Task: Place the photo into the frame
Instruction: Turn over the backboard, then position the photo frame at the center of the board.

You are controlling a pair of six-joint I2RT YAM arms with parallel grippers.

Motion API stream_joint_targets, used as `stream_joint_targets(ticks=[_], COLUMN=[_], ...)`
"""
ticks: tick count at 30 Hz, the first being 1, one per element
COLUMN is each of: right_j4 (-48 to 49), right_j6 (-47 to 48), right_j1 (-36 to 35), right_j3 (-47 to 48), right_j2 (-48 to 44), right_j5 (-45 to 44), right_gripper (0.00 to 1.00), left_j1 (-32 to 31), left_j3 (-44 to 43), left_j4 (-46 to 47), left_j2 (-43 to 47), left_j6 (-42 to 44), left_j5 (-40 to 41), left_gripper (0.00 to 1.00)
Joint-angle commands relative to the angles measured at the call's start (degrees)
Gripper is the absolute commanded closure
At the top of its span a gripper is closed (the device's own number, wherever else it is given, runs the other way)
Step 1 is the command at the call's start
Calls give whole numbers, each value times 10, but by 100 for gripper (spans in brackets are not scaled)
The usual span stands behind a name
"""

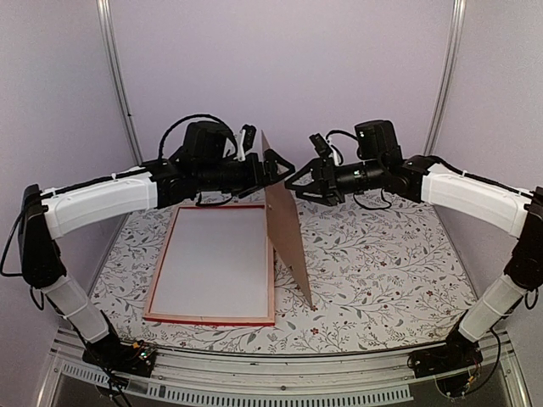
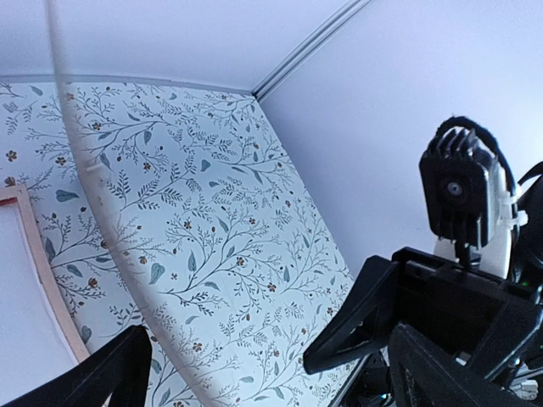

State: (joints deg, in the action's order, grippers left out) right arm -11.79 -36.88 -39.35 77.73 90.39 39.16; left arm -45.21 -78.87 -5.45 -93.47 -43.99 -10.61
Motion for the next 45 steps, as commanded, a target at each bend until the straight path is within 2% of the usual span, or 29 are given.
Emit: stream_joint_targets(ticks=[1,11,14,16,18,25,31,38,45], right_j4=[21,-19,-22,-22,-21,-20,-18,-17,-7], right_j6=[-6,21,27,29,31,38,42,48,53], right_j1=[-13,-7,8,21,30,50,59,68,81], right_j3=[26,16,-5,-21,-37,-83,-108,-119,-138], right_j2=[19,13,4,-1,-7,-14,-12,0,11], right_j5=[6,-37,-45,-48,-50,-55,-63,-64,-63], right_gripper=[30,30,30,30,30,31,31,31,31], left_j1=[12,23,27,32,36,48,56,64,84], left_j3=[-15,19,28,39,51,78,97,116,154], left_j4=[-7,-49,-57,-53,-47,-45,-43,-27,19], left_j2=[-10,18,20,19,19,30,32,30,31], left_j6=[-3,28,37,41,41,44,46,40,16], left_j5=[-12,42,42,36,27,31,30,16,-29], left_gripper=[0,20,30,44,52,58,73,82,96])
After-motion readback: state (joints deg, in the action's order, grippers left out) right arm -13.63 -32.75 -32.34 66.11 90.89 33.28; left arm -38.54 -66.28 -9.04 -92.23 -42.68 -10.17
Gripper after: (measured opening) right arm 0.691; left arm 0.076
